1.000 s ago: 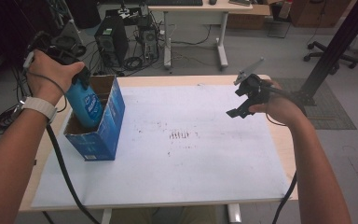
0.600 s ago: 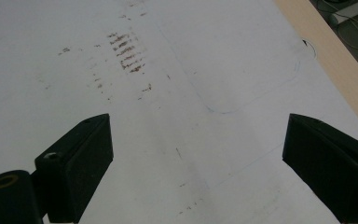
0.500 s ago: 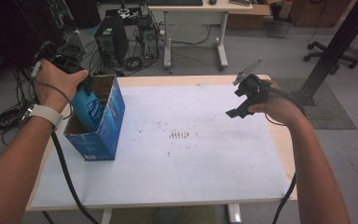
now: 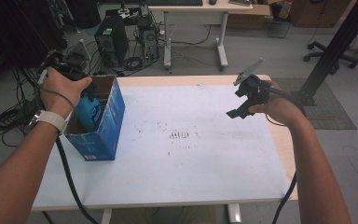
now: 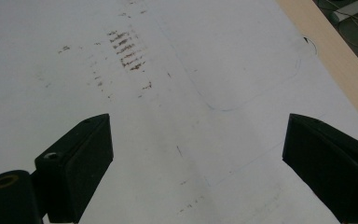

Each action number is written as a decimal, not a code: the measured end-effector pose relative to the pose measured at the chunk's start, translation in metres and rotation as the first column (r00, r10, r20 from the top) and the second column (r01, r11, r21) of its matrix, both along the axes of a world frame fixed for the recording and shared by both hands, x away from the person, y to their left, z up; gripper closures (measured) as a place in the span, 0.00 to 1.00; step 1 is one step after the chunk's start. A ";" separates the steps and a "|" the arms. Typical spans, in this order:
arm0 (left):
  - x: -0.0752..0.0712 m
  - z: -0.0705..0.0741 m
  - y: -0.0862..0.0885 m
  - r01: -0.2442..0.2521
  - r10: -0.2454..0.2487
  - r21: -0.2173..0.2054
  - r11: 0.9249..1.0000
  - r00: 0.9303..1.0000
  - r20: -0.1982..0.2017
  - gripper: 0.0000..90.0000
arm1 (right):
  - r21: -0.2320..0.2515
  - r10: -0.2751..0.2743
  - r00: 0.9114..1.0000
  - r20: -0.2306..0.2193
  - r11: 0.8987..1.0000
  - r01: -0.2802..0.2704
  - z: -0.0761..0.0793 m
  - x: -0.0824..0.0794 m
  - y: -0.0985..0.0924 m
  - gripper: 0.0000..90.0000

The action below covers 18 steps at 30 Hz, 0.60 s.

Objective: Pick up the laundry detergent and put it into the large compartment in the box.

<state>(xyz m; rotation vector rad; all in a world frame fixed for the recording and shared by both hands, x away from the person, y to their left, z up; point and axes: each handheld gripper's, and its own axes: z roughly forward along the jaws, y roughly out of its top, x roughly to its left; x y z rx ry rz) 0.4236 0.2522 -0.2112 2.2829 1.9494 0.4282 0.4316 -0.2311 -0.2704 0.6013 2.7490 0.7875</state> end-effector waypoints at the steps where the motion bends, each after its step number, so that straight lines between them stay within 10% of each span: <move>1: 0.000 -0.001 0.000 0.000 0.000 0.000 1.000 1.000 -0.003 0.42 | -0.001 -0.002 1.000 -0.001 1.000 0.002 0.000 0.000 -0.001 0.10; 18: 0.002 -0.029 -0.002 0.011 -0.011 0.001 1.000 0.999 -0.037 0.42 | -0.002 -0.002 1.000 -0.008 1.000 0.002 -0.002 0.001 0.000 0.10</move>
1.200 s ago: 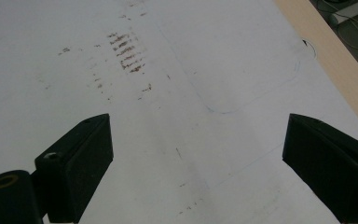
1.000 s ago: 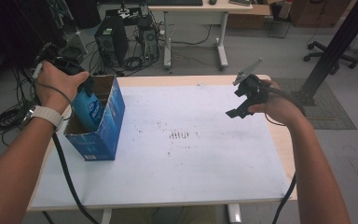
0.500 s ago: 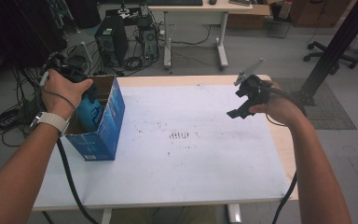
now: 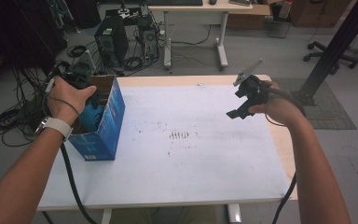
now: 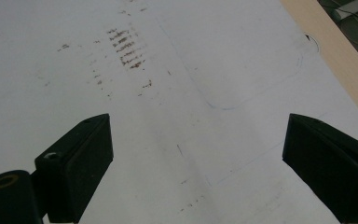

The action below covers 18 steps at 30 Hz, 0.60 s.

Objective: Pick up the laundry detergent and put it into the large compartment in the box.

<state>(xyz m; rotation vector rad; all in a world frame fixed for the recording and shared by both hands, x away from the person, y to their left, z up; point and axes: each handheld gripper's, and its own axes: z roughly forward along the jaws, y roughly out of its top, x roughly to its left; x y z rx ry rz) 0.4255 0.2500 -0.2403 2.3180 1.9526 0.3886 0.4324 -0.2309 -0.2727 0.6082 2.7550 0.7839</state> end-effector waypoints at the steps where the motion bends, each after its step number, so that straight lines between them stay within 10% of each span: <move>1: 0.000 -0.002 0.000 0.000 0.000 0.001 1.000 1.000 -0.003 0.42 | -0.002 0.000 1.000 0.000 1.000 0.000 0.000 0.000 0.000 0.10; 18: 0.003 -0.024 -0.002 0.003 -0.003 -0.003 1.000 1.000 -0.029 0.42 | 0.000 -0.005 1.000 -0.001 1.000 0.005 -0.003 0.001 -0.003 0.10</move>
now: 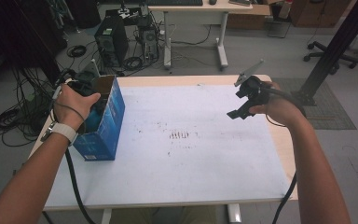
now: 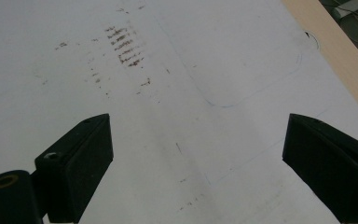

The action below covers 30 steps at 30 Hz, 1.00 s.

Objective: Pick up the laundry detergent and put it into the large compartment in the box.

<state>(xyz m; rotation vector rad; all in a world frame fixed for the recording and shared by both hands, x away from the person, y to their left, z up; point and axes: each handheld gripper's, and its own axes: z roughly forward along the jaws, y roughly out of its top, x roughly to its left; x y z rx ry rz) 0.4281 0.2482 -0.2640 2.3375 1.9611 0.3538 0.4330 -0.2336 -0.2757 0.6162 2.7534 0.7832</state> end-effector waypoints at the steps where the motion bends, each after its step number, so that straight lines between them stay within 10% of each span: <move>1: 0.000 -0.001 0.000 0.000 0.000 0.000 1.000 1.000 0.001 0.42 | 0.002 0.001 1.000 0.000 1.000 -0.001 0.000 0.000 0.000 0.10; 30: -0.001 -0.013 0.003 0.000 0.000 -0.013 1.000 1.000 0.004 0.42 | 0.002 0.002 1.000 -0.003 1.000 -0.002 -0.003 0.001 0.001 0.10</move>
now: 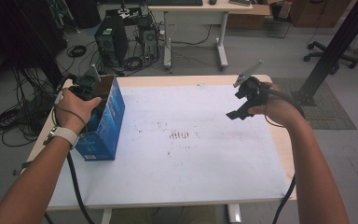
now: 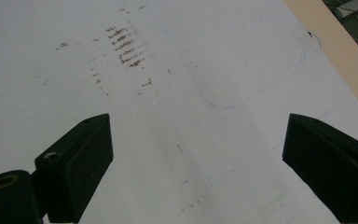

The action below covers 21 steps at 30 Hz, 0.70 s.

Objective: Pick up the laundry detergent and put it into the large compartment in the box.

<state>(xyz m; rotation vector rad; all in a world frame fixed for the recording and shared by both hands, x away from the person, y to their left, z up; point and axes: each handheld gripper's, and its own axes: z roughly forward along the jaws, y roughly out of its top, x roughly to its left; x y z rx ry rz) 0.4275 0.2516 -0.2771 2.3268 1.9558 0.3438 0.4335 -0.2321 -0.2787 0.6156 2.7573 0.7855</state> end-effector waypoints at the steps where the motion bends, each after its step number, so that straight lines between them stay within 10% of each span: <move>1: 0.000 0.000 0.000 0.001 -0.001 0.000 1.000 1.000 0.000 0.42 | 0.000 0.000 1.000 0.000 1.000 0.000 0.000 0.000 0.000 0.10; 21: 0.001 -0.002 0.003 0.011 -0.011 -0.017 1.000 1.000 0.010 0.34 | 0.001 -0.001 1.000 -0.004 1.000 0.001 -0.002 -0.002 0.000 0.10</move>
